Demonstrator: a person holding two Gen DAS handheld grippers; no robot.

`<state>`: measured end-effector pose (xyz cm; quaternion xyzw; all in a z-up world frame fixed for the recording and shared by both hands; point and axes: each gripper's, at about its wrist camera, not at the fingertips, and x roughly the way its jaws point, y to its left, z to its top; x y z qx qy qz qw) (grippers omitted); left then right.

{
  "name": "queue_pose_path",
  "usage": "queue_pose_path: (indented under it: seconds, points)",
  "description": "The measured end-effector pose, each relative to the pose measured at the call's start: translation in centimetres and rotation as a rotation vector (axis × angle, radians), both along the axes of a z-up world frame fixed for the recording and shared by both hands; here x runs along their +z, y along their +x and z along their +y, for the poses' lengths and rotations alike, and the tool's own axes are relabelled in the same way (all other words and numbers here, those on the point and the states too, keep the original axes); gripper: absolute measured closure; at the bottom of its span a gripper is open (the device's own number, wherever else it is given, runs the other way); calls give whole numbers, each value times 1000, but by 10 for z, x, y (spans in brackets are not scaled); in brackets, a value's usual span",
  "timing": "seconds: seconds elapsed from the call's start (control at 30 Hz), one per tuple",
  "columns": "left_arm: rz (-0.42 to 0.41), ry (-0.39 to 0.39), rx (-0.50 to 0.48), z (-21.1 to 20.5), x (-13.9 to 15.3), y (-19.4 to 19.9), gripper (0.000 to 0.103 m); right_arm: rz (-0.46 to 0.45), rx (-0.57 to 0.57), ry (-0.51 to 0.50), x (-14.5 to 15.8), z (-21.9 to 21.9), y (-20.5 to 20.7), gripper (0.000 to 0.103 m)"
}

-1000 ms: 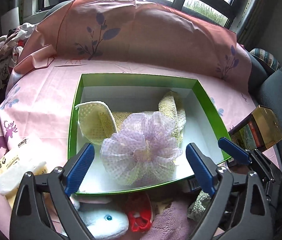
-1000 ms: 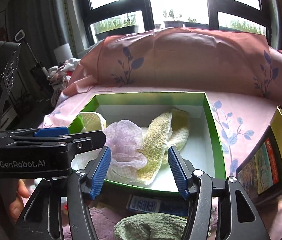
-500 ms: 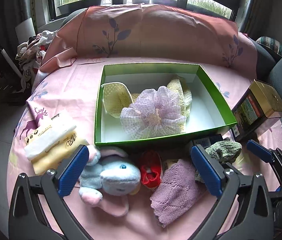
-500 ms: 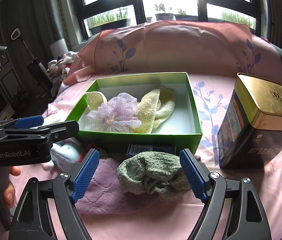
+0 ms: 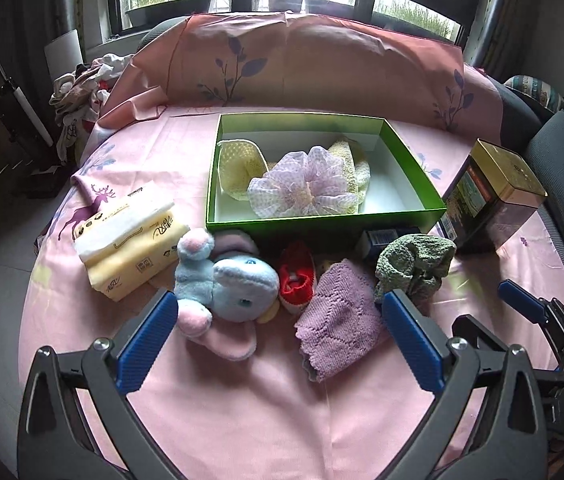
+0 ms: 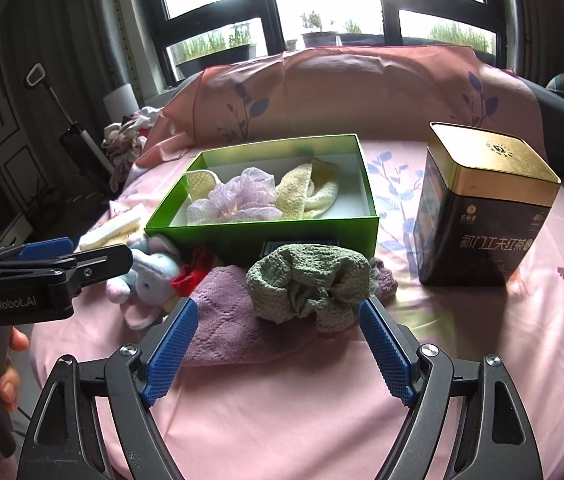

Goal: Organize soft objects
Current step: 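Move the right gripper to the green knitted cloth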

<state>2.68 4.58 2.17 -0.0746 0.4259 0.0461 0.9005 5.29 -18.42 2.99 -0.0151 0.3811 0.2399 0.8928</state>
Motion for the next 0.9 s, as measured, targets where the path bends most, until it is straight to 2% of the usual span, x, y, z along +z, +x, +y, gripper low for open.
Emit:
queue_pose_path:
  seconds: [0.17, 0.3, 0.43, 0.73, 0.9]
  points:
    - [10, -78, -5, 4, -9, -13, 1, 9, -15, -4, -8, -12, -6, 20]
    - [-3, -141, -64, -2, -16, -22, 1, 18, -31, 4, -19, -24, -11, 20]
    - [-9, -109, -104, -18, -19, -25, 1, 25, -36, -9, -28, -30, -13, 20]
    - [-19, -34, -120, -36, -20, -21, 1, 1, -7, 10, -32, -32, -10, 20]
    - [-18, -19, -134, -42, -22, -13, 1, 4, 2, 11, -41, -33, -3, 20]
